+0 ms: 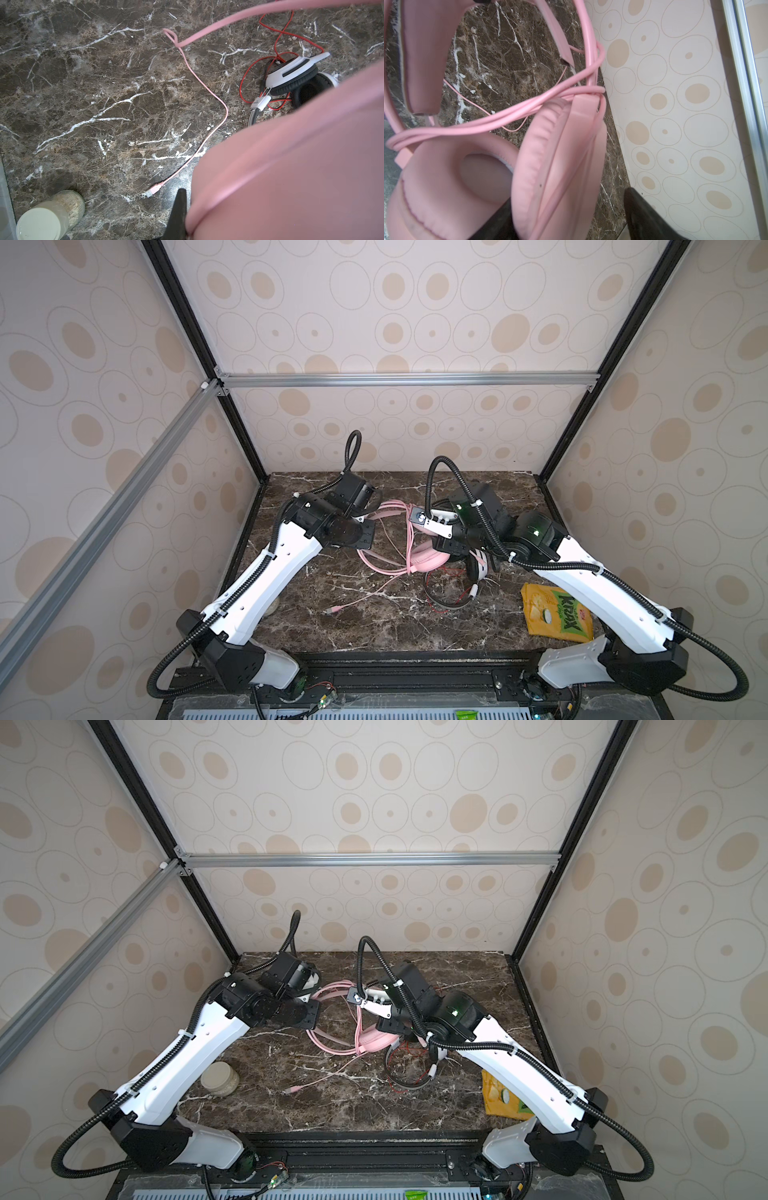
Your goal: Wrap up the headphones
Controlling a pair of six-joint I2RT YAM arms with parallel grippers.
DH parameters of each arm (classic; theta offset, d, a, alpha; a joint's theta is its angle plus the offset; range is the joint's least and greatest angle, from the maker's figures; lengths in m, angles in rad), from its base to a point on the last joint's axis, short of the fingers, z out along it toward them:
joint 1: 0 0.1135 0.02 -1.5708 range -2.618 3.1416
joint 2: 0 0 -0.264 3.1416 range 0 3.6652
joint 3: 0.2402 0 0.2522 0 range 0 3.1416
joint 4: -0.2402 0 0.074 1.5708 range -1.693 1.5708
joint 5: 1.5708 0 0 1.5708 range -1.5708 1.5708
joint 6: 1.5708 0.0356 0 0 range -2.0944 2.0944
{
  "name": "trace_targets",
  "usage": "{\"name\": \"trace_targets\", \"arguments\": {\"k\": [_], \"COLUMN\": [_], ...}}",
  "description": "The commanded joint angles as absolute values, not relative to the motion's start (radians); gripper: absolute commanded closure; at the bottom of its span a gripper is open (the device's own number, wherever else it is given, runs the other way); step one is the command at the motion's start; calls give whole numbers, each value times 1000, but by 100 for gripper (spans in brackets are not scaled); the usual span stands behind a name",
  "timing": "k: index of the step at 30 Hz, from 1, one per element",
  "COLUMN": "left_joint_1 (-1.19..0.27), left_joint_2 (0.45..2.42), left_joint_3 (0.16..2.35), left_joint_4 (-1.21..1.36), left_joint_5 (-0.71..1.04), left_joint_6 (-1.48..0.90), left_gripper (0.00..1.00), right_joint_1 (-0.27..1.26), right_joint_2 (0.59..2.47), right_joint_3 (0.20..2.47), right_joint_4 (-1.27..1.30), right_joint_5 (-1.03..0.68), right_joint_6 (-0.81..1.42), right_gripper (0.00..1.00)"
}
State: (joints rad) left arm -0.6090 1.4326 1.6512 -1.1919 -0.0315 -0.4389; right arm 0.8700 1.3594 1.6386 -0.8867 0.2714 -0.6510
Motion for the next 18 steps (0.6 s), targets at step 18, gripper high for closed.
{"name": "trace_targets", "arguments": {"k": [18], "left_joint_1": [-612], "left_joint_2": [1466], "left_joint_3": [1895], "left_joint_4": [-1257], "left_joint_5": [60], "left_joint_6": [-563], "left_gripper": [100], "right_joint_1": [138], "right_joint_2": [1049], "right_joint_3": [1419], "right_joint_4": [-552], "right_joint_5": [-560], "right_joint_6": [298], "right_gripper": [13]}}
